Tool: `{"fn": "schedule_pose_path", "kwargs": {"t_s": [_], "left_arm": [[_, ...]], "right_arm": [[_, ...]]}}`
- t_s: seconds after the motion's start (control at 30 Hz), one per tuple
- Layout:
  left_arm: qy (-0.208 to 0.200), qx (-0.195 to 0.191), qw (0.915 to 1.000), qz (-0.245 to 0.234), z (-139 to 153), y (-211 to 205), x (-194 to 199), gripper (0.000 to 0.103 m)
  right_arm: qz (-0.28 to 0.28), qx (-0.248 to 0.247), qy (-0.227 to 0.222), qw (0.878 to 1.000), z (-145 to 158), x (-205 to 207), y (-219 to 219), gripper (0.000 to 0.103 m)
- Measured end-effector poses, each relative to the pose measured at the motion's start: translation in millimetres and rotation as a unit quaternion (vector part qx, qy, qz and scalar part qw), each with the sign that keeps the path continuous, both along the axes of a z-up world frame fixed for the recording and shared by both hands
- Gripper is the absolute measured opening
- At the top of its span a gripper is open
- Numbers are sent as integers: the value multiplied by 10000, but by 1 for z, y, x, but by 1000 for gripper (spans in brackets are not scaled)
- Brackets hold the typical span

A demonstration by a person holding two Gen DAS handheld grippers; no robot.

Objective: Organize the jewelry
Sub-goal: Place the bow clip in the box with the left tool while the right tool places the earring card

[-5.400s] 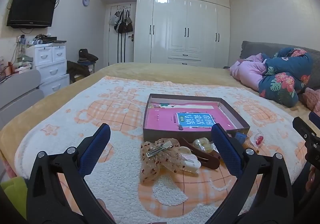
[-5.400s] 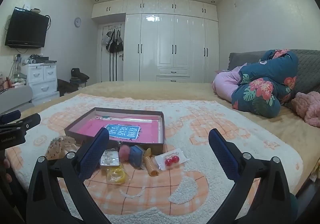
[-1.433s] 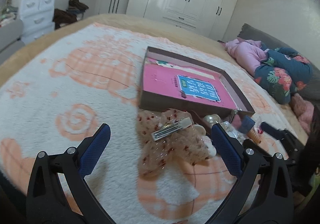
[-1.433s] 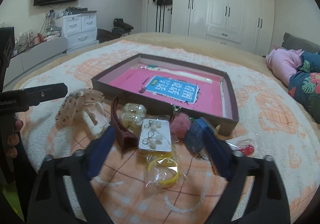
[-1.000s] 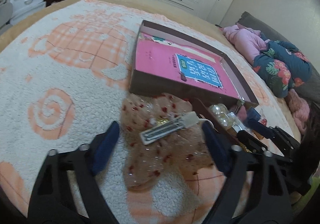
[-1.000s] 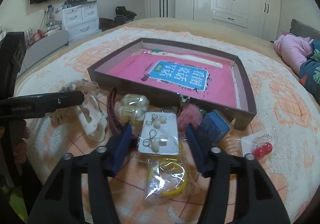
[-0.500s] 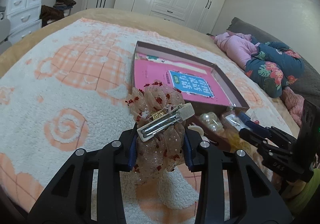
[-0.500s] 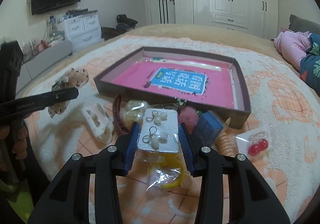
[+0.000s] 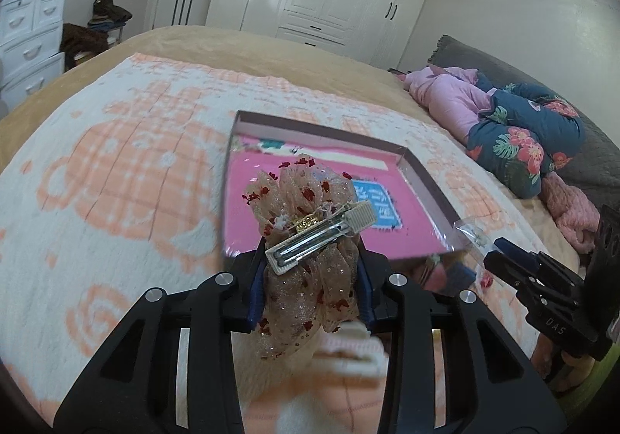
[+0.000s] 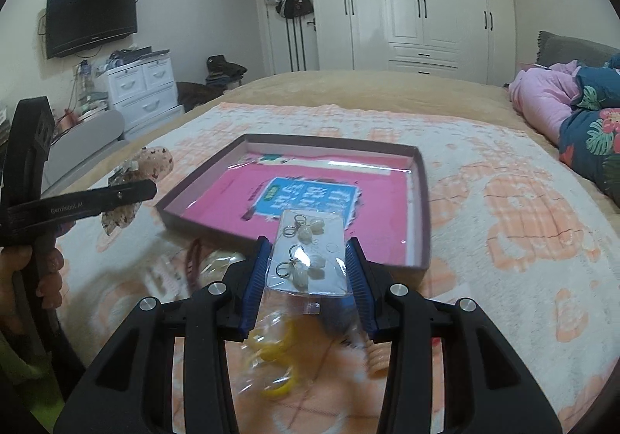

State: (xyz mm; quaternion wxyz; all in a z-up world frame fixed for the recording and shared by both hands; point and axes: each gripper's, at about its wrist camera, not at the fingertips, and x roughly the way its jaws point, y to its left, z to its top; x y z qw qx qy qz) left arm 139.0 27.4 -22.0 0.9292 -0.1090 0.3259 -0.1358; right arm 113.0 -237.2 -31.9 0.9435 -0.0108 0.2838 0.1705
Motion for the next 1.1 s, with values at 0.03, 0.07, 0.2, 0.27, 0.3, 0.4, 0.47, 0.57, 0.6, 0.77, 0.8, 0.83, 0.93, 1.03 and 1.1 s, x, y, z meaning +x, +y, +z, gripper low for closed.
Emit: {"fn": "schedule_pose_path", "kwargs": {"t_s": [0.03,0.07,0.2,0.27,0.3,0.4,0.47,0.57,0.6,0.77,0.8,0.83,0.93,1.03,1.1], "left_arm": [[28,33,10000,-42,0,-4,7,30],[52,51,10000,-53,0,-6,10,30],[159,84,9997,-148,-3,-15,27,30],[204,121,9996,-175,-5,-19,35,30],[234,133,9995,-177,-6,-20,39,30],[296,146,9993,-168,-10,-22,49,30],[330,145,9992,-161,-13,-23,56,31],[444,181,9987,-175,-18,-23,66,31],[482,177,9985,-172,-20,-23,69,31],[612,218,9977,-179,-28,-22,82,34],[631,234,9976,-188,-30,-23,83,35],[645,267,9974,-195,-32,-23,85,36],[686,316,9969,-203,-36,-23,88,38],[688,341,9969,-186,-39,-22,89,41],[696,310,9969,-175,-40,-21,89,41]], "right_arm": [[-53,-19,3,10000,-1,4,-3,39],[-100,-16,14,9999,-1,8,-5,39],[-274,-28,0,9996,-2,23,-14,39],[-316,-63,4,9995,-3,30,-16,39],[-339,-74,7,9994,-4,35,-17,39],[-426,-112,25,9990,-6,48,-19,39],[-448,-140,67,9989,-8,58,-19,39],[-464,-169,187,9986,-14,72,-20,39],[-476,-168,228,9985,-16,77,-20,39],[-506,-151,474,9975,-24,92,-20,39],[-522,-167,534,9971,-26,96,-20,39],[-528,-181,573,9968,-27,98,-18,39],[-535,-227,670,9961,-30,104,-17,39],[-550,-262,720,9955,-32,107,-16,39],[-575,-266,786,9949,-34,111,-16,39]]}}
